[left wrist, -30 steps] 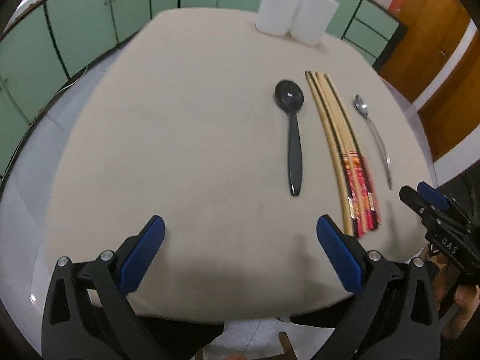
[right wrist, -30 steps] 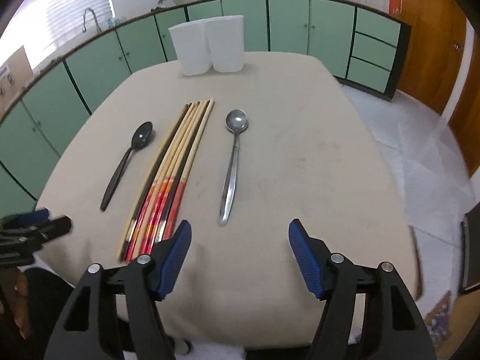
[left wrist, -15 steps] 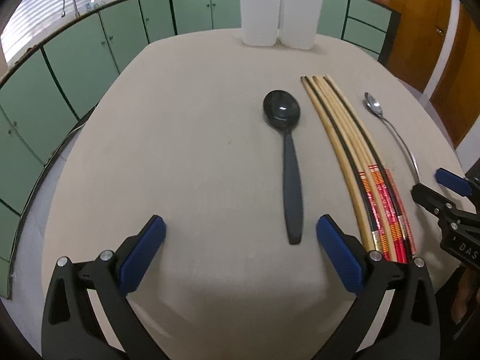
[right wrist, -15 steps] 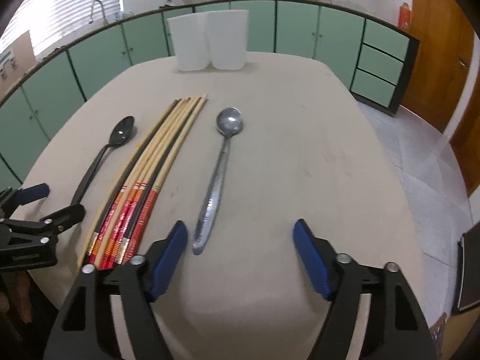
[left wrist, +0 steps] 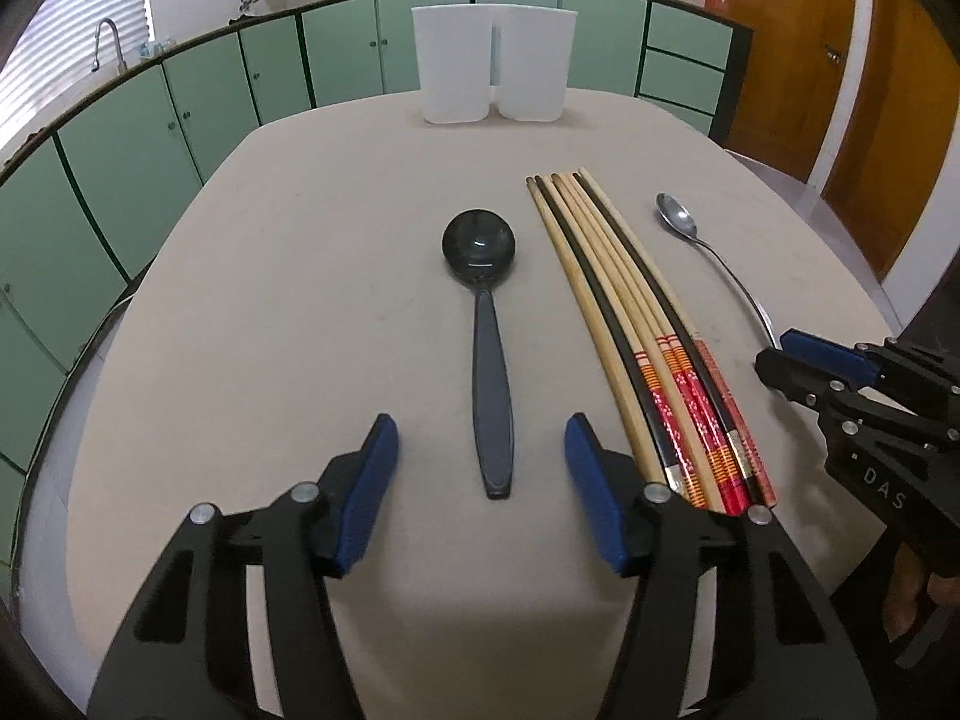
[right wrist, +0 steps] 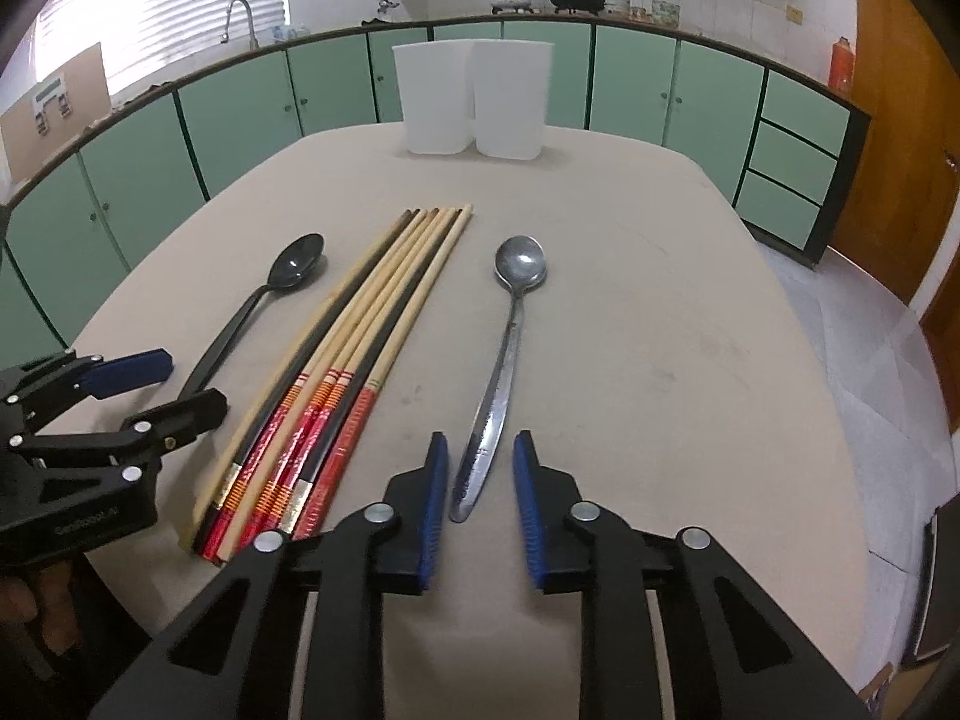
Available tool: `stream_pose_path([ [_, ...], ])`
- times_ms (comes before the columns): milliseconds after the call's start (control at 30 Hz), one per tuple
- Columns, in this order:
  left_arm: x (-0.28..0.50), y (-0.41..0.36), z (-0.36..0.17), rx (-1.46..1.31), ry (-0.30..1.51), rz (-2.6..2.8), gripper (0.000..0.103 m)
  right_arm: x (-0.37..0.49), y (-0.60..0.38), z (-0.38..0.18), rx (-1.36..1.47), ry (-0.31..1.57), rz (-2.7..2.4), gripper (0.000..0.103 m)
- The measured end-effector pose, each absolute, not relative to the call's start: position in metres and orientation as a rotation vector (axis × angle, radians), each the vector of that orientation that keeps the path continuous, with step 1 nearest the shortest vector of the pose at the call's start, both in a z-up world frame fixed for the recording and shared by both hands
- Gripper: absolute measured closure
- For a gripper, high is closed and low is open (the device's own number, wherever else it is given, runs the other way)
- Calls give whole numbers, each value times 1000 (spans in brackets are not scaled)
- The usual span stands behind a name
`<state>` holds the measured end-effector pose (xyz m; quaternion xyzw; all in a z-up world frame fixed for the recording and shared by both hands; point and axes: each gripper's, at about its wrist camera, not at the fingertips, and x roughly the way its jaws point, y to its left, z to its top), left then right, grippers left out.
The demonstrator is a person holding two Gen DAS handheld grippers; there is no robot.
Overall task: Organize utensils
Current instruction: 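Grasp the black spoon handle with the left tool while the right tool grasps the metal spoon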
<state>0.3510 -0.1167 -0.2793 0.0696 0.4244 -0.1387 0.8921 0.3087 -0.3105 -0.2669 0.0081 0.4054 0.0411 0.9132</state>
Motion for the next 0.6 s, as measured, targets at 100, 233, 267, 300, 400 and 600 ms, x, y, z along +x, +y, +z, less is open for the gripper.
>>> stream_pose_path([
  [100,354,-116,-277,123,882,-307,70,311,-310,-266,16,837,87,89],
  [233,362,-116,-274,101,901,-339,90,312,-312,-262,32,845,92,93],
  [267,363,-115,-273,95,902,-340,90,312,-313,-261,35,846,92,93],
  [300,363,-114,-271,86,901,-343,90,312,-314,-259,39,847,92,93],
  [400,363,-112,-264,68,889,-349,91,310,-316,-252,57,841,94,93],
  [600,364,-106,-244,29,858,-348,91,305,-320,-226,85,798,101,93],
])
